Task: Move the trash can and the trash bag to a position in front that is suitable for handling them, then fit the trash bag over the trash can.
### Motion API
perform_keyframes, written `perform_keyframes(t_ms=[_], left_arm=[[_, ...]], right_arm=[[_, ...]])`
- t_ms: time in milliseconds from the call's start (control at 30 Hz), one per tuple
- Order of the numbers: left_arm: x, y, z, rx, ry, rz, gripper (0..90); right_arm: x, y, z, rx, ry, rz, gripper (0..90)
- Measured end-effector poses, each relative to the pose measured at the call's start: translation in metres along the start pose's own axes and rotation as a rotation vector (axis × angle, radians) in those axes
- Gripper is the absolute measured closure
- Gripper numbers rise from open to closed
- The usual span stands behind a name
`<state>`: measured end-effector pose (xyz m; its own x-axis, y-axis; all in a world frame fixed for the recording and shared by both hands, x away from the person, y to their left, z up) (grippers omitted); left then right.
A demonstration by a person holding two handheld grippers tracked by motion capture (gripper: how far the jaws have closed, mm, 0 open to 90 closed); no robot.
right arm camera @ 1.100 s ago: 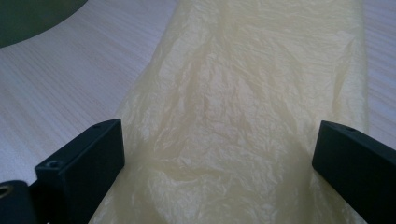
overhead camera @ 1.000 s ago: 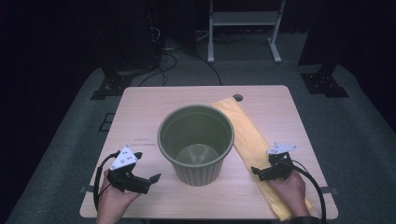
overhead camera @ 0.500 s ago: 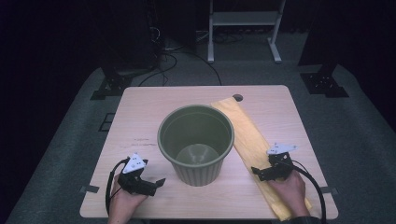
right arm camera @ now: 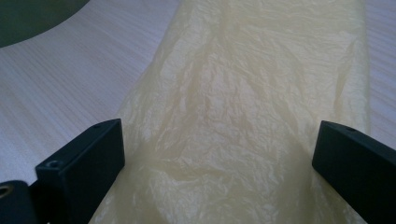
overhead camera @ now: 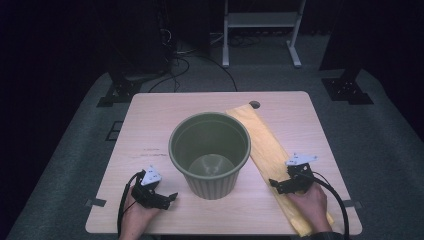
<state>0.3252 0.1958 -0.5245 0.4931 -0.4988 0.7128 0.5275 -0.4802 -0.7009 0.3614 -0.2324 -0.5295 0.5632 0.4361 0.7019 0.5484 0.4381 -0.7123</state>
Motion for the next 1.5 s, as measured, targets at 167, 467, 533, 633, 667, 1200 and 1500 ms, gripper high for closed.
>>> perform_keyframes(t_ms=[167, 467, 533, 633, 667, 1200, 1500], left_arm=[[-0.001, 0.001, 0.000, -0.010, -0.009, 0.015, 0.0], [-0.001, 0.001, 0.000, -0.014, -0.005, 0.018, 0.0], [-0.001, 0.001, 0.000, -0.014, -0.005, 0.018, 0.0], [-0.001, 0.001, 0.000, -0.014, -0.005, 0.018, 0.0], [-0.001, 0.001, 0.000, -0.014, -0.005, 0.018, 0.0], [-0.001, 0.001, -0.001, -0.014, -0.006, 0.017, 0.0], [-0.001, 0.001, -0.001, -0.014, -0.006, 0.017, 0.0]], right_arm=[[0.000, 0.000, 0.000, 0.000, 0.000, 0.000, 1.2], [0.000, 0.000, 0.000, 0.000, -0.001, 0.001, 1.7], [0.000, -0.002, 0.003, 0.017, -0.017, -0.021, 14.0], [0.001, -0.006, 0.005, 0.034, -0.034, -0.058, 32.4], [0.001, -0.006, 0.006, 0.038, -0.035, -0.060, 38.2], [-0.001, -0.011, 0.010, 0.087, -0.051, -0.081, 90.0], [-0.015, -0.030, 0.040, 0.157, -0.080, -0.060, 89.7]])
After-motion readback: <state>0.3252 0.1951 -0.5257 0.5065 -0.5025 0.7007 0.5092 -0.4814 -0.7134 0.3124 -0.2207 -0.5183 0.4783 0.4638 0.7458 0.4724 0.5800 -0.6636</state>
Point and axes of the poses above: each handheld gripper's, and its own axes: y roughly forward along the jaws, x roughly out of its top, z roughly to its left, the point moved 6 cm from there along y, roughly forward along the jaws, and after that the axes turned 1 degree about z, right-handed, at the moved point
